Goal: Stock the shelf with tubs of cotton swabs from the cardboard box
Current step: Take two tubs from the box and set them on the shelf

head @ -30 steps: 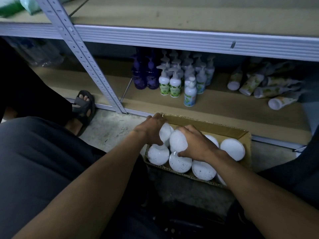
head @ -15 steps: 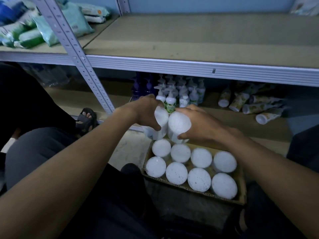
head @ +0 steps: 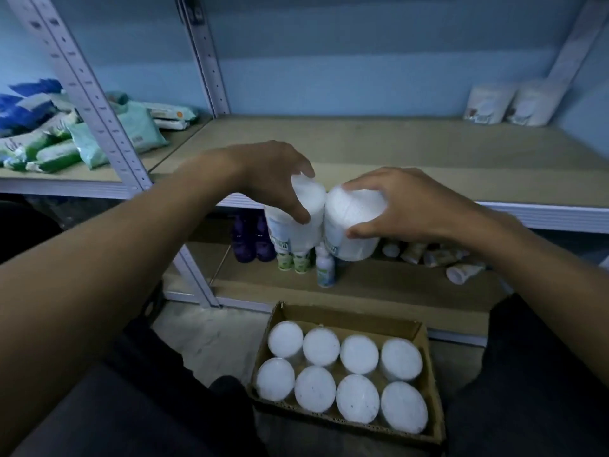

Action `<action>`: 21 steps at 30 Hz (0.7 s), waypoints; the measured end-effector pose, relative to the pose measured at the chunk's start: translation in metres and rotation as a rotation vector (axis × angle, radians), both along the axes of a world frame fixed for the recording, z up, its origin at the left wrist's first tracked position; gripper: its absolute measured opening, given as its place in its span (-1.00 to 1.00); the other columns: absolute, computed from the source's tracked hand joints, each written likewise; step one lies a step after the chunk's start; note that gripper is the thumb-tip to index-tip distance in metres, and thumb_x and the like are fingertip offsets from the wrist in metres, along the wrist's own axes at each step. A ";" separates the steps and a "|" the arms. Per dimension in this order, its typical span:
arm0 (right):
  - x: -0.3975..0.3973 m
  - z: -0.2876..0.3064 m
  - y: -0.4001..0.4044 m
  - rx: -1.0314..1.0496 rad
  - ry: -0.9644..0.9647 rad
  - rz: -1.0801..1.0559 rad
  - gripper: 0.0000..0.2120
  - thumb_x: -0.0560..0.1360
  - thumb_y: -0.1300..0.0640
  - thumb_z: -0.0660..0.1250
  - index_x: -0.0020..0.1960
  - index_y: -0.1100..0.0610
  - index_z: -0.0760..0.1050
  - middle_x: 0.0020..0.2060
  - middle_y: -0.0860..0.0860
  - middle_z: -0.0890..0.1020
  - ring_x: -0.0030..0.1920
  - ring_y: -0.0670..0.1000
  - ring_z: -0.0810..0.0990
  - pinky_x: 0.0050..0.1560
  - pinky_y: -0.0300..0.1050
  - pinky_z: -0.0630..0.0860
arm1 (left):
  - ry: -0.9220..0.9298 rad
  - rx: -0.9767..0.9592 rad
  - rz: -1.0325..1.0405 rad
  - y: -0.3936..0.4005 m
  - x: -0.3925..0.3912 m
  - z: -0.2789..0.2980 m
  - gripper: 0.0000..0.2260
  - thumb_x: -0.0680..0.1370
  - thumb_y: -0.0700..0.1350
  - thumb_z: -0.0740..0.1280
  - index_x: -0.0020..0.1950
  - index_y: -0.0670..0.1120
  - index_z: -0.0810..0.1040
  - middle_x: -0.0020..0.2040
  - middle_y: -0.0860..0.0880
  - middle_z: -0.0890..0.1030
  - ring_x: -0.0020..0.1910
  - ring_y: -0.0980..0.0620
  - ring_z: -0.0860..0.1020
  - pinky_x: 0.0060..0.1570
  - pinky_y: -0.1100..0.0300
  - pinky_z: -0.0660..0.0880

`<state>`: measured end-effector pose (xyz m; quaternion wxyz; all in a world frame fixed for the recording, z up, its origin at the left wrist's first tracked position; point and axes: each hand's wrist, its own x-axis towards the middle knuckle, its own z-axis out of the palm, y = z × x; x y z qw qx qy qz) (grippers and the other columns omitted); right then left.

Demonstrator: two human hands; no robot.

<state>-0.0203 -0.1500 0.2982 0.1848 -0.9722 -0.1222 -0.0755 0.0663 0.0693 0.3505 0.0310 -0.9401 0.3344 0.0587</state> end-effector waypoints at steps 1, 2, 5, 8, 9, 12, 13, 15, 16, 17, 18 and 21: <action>0.001 0.009 -0.006 -0.001 -0.016 -0.011 -0.22 0.20 -0.38 0.47 0.39 -0.20 0.47 0.34 -0.18 0.53 0.32 -0.10 0.46 0.21 -0.17 0.40 | -0.013 0.004 -0.009 -0.006 0.002 0.010 -0.29 0.32 0.27 0.50 0.42 0.12 0.43 0.36 0.05 0.46 0.31 0.00 0.43 0.24 0.11 0.39; 0.001 0.018 -0.012 -0.001 -0.032 -0.021 -0.24 0.22 -0.35 0.50 0.39 -0.18 0.49 0.34 -0.18 0.53 0.34 -0.10 0.45 0.20 -0.20 0.37 | -0.022 0.005 -0.018 -0.012 0.003 0.019 -0.30 0.33 0.27 0.49 0.42 0.12 0.43 0.36 0.05 0.47 0.30 0.00 0.44 0.24 0.10 0.40; 0.000 0.043 -0.028 -0.023 -0.070 -0.047 -0.27 0.26 -0.29 0.53 0.39 -0.13 0.51 0.34 -0.19 0.54 0.36 -0.09 0.44 0.21 -0.21 0.34 | -0.034 -0.010 -0.031 -0.030 0.008 0.043 -0.29 0.32 0.30 0.48 0.42 0.13 0.43 0.36 0.07 0.47 0.30 0.00 0.45 0.27 0.06 0.41; 0.001 0.063 -0.044 -0.030 -0.088 -0.082 -0.30 0.27 -0.26 0.54 0.37 -0.12 0.53 0.34 -0.17 0.54 0.35 -0.08 0.45 0.24 -0.18 0.37 | -0.038 -0.022 -0.030 -0.049 0.015 0.061 -0.28 0.30 0.34 0.46 0.41 0.16 0.43 0.34 0.11 0.48 0.28 0.01 0.45 0.26 0.06 0.41; 0.002 0.068 -0.050 -0.038 -0.092 -0.096 -0.31 0.28 -0.27 0.53 0.37 -0.13 0.53 0.33 -0.16 0.54 0.34 -0.06 0.45 0.25 -0.15 0.38 | -0.041 -0.026 -0.032 -0.057 0.018 0.066 -0.28 0.29 0.36 0.45 0.40 0.16 0.43 0.32 0.12 0.48 0.26 0.02 0.46 0.25 0.06 0.41; 0.002 0.082 -0.068 -0.056 -0.107 -0.145 -0.34 0.29 -0.27 0.52 0.35 -0.14 0.54 0.32 -0.11 0.54 0.34 -0.03 0.44 0.30 -0.07 0.42 | -0.046 -0.042 -0.054 -0.080 0.025 0.078 -0.30 0.28 0.36 0.45 0.37 0.14 0.46 0.30 0.12 0.50 0.21 0.00 0.50 0.24 0.03 0.46; 0.003 0.085 -0.074 -0.056 -0.110 -0.160 -0.35 0.29 -0.26 0.52 0.35 -0.13 0.54 0.32 -0.10 0.54 0.34 -0.03 0.44 0.30 -0.07 0.42 | -0.041 -0.050 -0.061 -0.088 0.027 0.080 -0.30 0.28 0.35 0.46 0.37 0.13 0.47 0.29 0.11 0.51 0.19 -0.01 0.53 0.22 0.01 0.49; 0.006 0.087 -0.086 -0.052 -0.110 -0.193 -0.34 0.28 -0.26 0.52 0.34 -0.13 0.55 0.32 -0.09 0.54 0.34 -0.03 0.44 0.29 -0.08 0.41 | -0.021 -0.068 -0.062 -0.105 0.031 0.082 -0.28 0.27 0.34 0.46 0.37 0.11 0.47 0.28 0.11 0.52 0.14 -0.05 0.58 0.20 -0.02 0.53; 0.008 0.087 -0.092 -0.049 -0.107 -0.212 -0.34 0.27 -0.27 0.52 0.34 -0.13 0.55 0.32 -0.10 0.53 0.34 -0.03 0.44 0.29 -0.08 0.41 | -0.013 -0.073 -0.063 -0.113 0.033 0.082 -0.27 0.27 0.35 0.46 0.38 0.11 0.46 0.27 0.12 0.51 0.12 -0.06 0.59 0.19 -0.02 0.53; 0.009 0.086 -0.099 -0.047 -0.100 -0.230 -0.33 0.26 -0.28 0.51 0.34 -0.13 0.55 0.32 -0.10 0.53 0.34 -0.04 0.44 0.30 -0.08 0.42 | -0.009 -0.072 -0.066 -0.120 0.035 0.082 -0.27 0.27 0.35 0.45 0.39 0.11 0.46 0.27 0.11 0.51 0.12 -0.06 0.60 0.18 -0.02 0.54; 0.011 0.085 -0.105 -0.046 -0.095 -0.243 -0.32 0.25 -0.29 0.51 0.33 -0.13 0.54 0.32 -0.11 0.53 0.33 -0.05 0.44 0.30 -0.06 0.42 | -0.005 -0.067 -0.072 -0.128 0.037 0.081 -0.27 0.28 0.35 0.45 0.39 0.11 0.46 0.27 0.11 0.51 0.11 -0.07 0.60 0.17 -0.02 0.54; 0.013 0.079 -0.123 -0.034 -0.076 -0.285 -0.34 0.27 -0.29 0.51 0.33 -0.13 0.55 0.32 -0.11 0.52 0.34 -0.06 0.44 0.30 -0.07 0.43 | 0.012 -0.061 -0.088 -0.149 0.043 0.074 -0.28 0.26 0.34 0.44 0.36 0.11 0.48 0.26 0.10 0.52 0.09 -0.07 0.62 0.16 -0.02 0.55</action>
